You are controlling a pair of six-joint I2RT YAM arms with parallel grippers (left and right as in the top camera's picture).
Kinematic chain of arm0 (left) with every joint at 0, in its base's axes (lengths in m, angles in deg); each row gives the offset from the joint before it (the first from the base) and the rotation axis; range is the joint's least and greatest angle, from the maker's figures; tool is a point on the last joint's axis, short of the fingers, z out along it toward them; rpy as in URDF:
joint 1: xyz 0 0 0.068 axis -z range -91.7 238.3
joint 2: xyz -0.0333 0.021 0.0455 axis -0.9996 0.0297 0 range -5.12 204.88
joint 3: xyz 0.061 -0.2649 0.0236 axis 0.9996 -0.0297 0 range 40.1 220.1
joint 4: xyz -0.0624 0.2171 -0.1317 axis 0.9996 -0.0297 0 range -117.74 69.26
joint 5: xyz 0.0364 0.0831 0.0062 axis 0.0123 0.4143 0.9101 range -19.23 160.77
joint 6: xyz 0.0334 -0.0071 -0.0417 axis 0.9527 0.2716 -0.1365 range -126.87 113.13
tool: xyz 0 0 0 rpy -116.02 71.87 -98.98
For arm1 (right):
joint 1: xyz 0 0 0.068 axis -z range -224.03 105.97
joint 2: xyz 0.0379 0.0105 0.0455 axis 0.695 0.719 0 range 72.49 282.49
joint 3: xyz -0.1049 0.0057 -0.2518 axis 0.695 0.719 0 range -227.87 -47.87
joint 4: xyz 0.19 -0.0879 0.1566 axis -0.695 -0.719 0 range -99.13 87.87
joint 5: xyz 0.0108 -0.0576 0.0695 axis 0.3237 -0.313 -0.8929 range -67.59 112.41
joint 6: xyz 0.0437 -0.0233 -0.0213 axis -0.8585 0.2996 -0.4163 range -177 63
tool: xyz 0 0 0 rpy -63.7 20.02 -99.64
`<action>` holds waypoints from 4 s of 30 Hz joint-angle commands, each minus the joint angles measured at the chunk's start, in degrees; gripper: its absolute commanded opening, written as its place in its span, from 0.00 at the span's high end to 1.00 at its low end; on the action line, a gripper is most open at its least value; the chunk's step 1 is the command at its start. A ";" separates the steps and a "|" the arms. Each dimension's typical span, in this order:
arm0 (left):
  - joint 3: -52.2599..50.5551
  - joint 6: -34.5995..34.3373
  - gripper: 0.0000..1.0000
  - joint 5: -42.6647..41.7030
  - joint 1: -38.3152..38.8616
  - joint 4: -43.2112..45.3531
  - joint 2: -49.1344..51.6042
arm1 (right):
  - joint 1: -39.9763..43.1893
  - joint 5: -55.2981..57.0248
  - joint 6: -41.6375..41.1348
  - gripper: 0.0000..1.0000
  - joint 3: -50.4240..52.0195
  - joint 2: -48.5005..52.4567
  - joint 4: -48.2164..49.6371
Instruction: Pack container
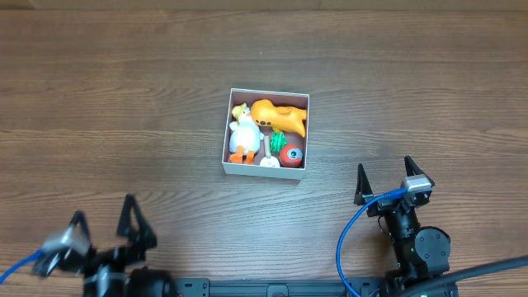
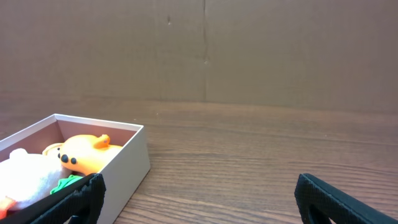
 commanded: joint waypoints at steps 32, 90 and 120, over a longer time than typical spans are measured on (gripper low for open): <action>-38.58 19.08 0.00 2.51 -0.15 41.33 -0.44 | 0.26 -0.11 0.22 0.00 0.57 -0.57 0.35; -39.43 23.91 0.00 -4.55 -2.67 42.66 -0.39 | 0.26 -0.11 0.22 0.00 0.57 -0.57 0.35; -39.43 23.91 0.00 -4.52 -2.67 42.66 -0.39 | 0.26 -0.11 0.22 0.00 0.57 -0.57 0.37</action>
